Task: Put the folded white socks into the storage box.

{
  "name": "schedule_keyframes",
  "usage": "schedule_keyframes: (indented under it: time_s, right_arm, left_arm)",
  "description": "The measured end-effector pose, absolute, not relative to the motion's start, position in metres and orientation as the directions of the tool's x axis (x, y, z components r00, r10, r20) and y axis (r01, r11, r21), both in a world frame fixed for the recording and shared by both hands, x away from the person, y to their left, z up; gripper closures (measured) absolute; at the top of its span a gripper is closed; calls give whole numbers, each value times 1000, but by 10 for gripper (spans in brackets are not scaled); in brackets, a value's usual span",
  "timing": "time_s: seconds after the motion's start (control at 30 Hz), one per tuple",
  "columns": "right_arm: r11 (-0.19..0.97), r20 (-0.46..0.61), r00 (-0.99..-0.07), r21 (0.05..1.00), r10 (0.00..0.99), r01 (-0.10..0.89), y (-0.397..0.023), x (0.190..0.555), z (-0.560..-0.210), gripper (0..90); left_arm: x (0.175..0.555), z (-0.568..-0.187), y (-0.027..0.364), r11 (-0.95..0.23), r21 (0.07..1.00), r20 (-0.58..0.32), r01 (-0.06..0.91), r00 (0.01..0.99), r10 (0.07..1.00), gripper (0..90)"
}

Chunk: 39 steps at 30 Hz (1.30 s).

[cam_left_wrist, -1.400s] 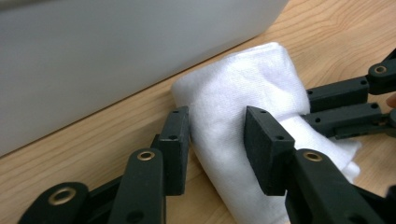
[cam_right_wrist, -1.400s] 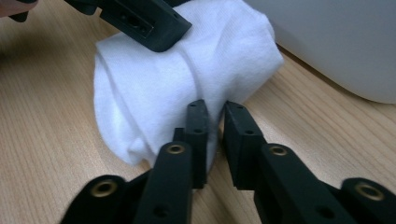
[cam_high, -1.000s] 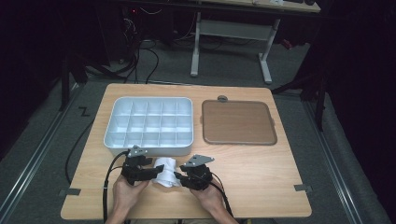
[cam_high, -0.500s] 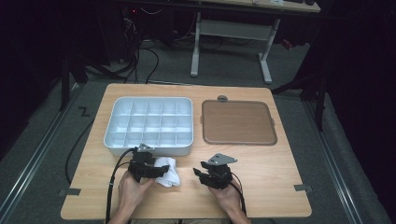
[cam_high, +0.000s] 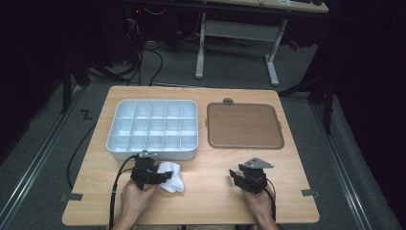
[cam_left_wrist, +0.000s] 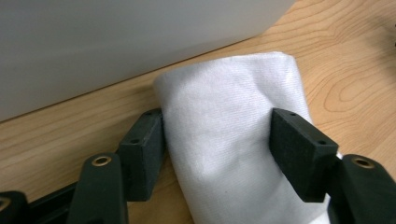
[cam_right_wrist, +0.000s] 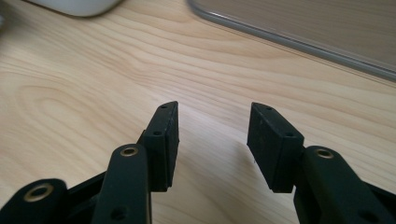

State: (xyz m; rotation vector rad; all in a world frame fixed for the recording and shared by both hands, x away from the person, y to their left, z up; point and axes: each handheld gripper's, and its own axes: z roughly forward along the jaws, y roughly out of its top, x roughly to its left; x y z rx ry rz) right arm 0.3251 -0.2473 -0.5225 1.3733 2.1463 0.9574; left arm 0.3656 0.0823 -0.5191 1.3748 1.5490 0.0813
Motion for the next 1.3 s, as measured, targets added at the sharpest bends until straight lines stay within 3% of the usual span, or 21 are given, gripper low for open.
schedule_keyframes:
  time_s: [0.4,0.53,0.7,1.3]
  right_arm:
    - [194,-20,-265,733,964,652,-297,328,-531,473]
    - [192,-19,-263,733,965,653,-298,331,-531,445]
    - [197,-20,-269,731,963,653,-298,331,-531,424]
    - [203,-18,-278,728,960,655,-296,330,-531,372]
  left_arm:
    - [365,-518,85,366,604,-647,708,169,744,533]
    - [364,-516,86,365,606,-648,706,171,743,620]
    - [363,-514,86,348,617,-634,705,184,751,665]
    - [360,-506,84,316,626,-624,713,214,752,715]
